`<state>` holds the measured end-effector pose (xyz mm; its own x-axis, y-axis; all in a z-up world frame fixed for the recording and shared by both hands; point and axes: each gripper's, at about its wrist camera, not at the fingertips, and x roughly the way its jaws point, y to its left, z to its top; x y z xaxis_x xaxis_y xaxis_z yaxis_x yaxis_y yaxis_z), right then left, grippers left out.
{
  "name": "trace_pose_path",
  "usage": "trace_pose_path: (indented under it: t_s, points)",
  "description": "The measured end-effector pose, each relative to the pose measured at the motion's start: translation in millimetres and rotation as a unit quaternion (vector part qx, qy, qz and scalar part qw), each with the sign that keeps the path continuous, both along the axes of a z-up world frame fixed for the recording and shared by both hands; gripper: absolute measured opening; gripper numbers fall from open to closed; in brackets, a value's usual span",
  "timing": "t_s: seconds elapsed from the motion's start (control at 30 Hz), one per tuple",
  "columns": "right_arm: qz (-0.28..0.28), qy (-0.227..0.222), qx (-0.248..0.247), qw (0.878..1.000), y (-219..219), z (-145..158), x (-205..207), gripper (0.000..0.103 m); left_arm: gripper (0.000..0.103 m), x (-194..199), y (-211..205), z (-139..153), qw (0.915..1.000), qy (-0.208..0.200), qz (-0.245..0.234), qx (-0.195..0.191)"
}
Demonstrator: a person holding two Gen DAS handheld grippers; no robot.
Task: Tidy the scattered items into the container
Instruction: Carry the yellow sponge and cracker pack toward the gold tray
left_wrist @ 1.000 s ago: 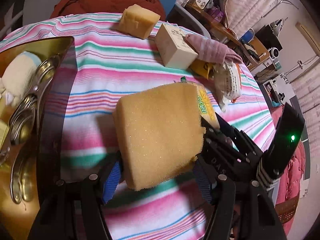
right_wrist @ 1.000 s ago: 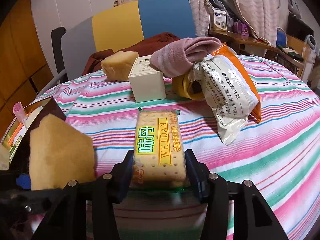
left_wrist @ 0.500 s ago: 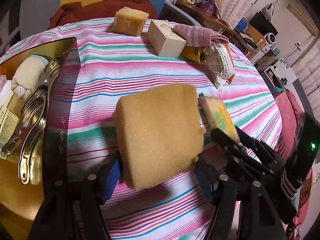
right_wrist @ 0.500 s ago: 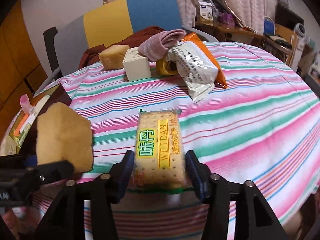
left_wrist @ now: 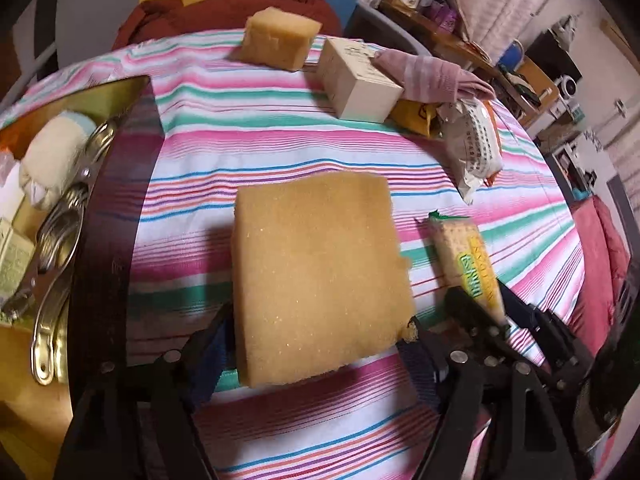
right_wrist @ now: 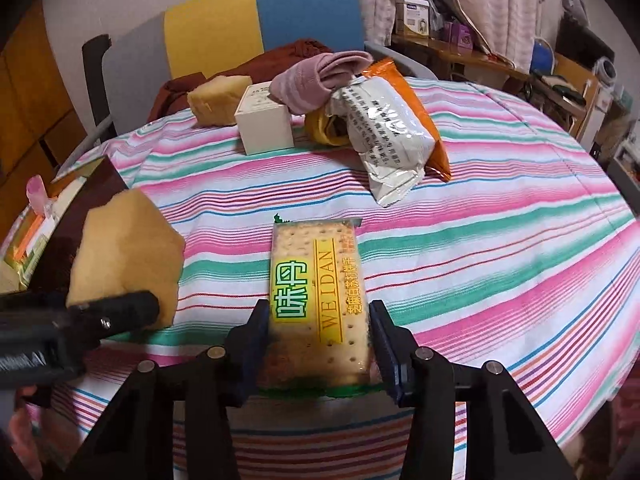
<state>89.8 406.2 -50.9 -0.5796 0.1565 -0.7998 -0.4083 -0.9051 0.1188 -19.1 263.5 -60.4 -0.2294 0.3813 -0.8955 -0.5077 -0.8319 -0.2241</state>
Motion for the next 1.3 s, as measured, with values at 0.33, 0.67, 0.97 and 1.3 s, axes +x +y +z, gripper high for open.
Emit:
trace_pose_path:
  t_s: [0.33, 0.67, 0.97, 1.3]
  points:
    - [0.006, 0.059, -0.051, 0.997, -7, 39, 19, 0.049, 0.072, 17, -19, 28, 0.9983, 0.009, -0.031, 0.049]
    - [0.061, 0.096, -0.064, 0.991, -57, 73, 8, 0.049, 0.072, 20, -73, 58, 0.9969, 0.023, -0.007, 0.075]
    - [0.131, 0.099, -0.085, 0.983, -112, 84, -17, 0.049, 0.072, 13, -156, 64, 0.9932, 0.019, 0.07, 0.091]
    - [0.198, 0.083, -0.103, 0.971, -167, 83, -37, 0.049, 0.072, 1, -235, 43, 0.984, -0.006, 0.157, 0.085]
